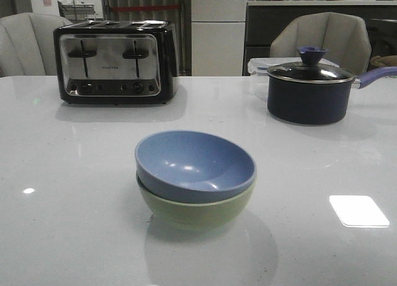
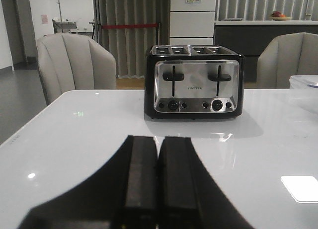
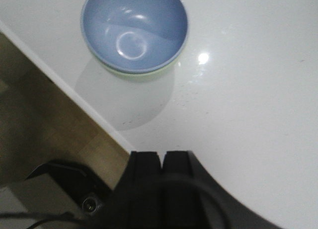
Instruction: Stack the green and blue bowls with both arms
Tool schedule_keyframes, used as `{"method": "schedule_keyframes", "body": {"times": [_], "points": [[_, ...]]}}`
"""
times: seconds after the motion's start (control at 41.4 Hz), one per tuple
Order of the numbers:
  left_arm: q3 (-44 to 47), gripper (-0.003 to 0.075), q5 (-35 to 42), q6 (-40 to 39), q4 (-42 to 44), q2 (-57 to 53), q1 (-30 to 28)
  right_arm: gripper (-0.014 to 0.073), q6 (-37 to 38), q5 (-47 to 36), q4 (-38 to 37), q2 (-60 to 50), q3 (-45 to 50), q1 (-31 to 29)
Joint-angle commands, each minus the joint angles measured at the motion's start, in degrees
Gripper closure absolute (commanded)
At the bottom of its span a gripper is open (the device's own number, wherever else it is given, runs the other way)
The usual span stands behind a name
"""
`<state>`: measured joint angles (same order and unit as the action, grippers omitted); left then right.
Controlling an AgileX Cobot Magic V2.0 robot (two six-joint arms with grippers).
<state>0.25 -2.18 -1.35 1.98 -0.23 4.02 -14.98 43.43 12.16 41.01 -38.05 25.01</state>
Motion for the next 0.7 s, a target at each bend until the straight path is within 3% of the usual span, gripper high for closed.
{"method": "schedule_keyframes", "body": {"times": [0.0, 0.193, 0.338, 0.677], "points": [[0.20, 0.0627, 5.55, -0.44, 0.02, -1.17, 0.31, 0.0566, -0.79, -8.45, -1.05, -4.74, 1.23, -5.01], [0.20, 0.0627, 5.55, -0.44, 0.02, -1.17, 0.31, 0.0566, -0.79, -24.31, -1.24, -18.96, 13.39, -16.60], [0.20, 0.0627, 5.55, -0.44, 0.02, -1.17, 0.31, 0.0566, -0.79, -32.40, -1.19, -28.53, 22.69, -21.83], [0.20, 0.0627, 5.55, -0.44, 0.02, -1.17, 0.31, 0.0566, -0.79, -40.74, -1.12, -40.61, 36.72, -23.51]]}}
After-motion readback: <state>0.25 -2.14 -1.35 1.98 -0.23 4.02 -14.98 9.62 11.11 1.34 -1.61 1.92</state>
